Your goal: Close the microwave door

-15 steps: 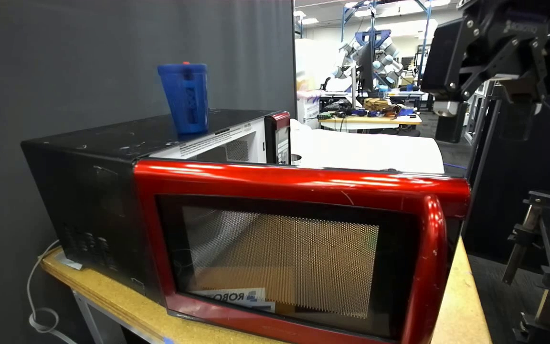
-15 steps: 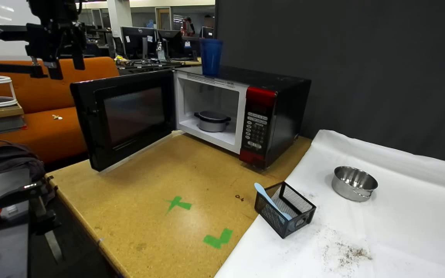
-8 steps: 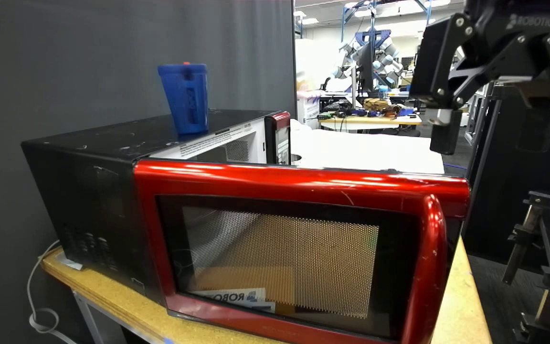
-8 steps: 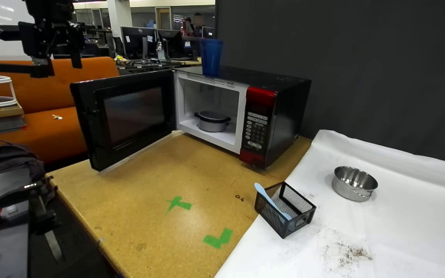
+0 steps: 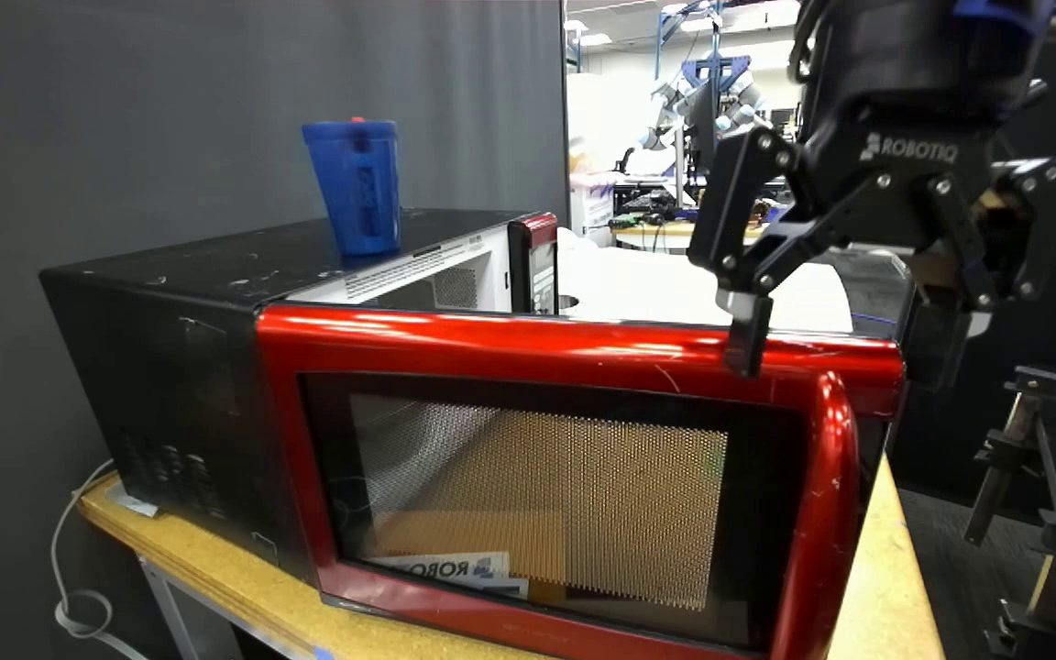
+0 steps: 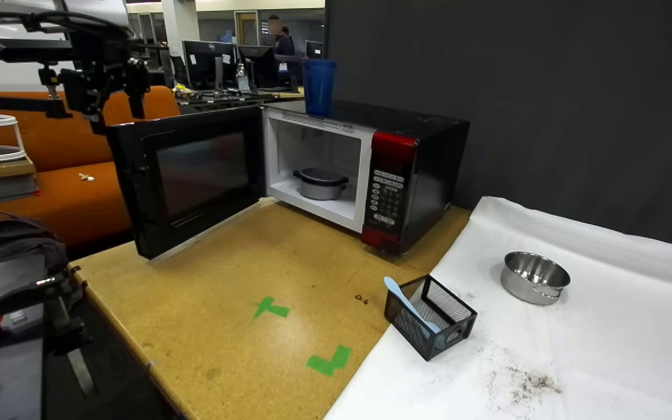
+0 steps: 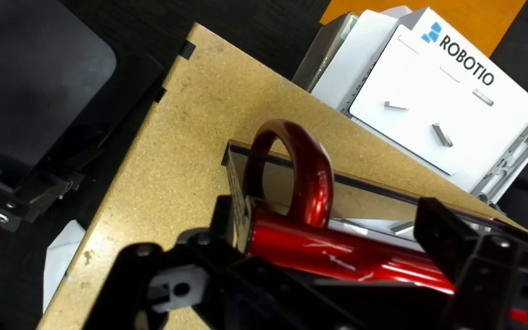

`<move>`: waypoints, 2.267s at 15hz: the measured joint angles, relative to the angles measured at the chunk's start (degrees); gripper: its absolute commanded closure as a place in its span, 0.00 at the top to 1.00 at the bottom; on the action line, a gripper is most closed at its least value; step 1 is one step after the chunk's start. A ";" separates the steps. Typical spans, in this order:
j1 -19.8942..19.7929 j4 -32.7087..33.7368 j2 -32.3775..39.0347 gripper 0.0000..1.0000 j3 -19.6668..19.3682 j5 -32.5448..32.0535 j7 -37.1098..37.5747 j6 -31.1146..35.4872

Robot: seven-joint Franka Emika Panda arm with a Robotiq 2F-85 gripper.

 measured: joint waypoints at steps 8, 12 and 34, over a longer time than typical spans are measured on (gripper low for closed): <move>1.80 1.18 6.12 0.60 -0.69 -2.40 7.07 3.86; 2.64 1.18 5.90 0.31 -0.97 -7.22 13.97 3.92; -6.27 2.90 6.95 0.06 -16.85 -34.94 -10.04 2.40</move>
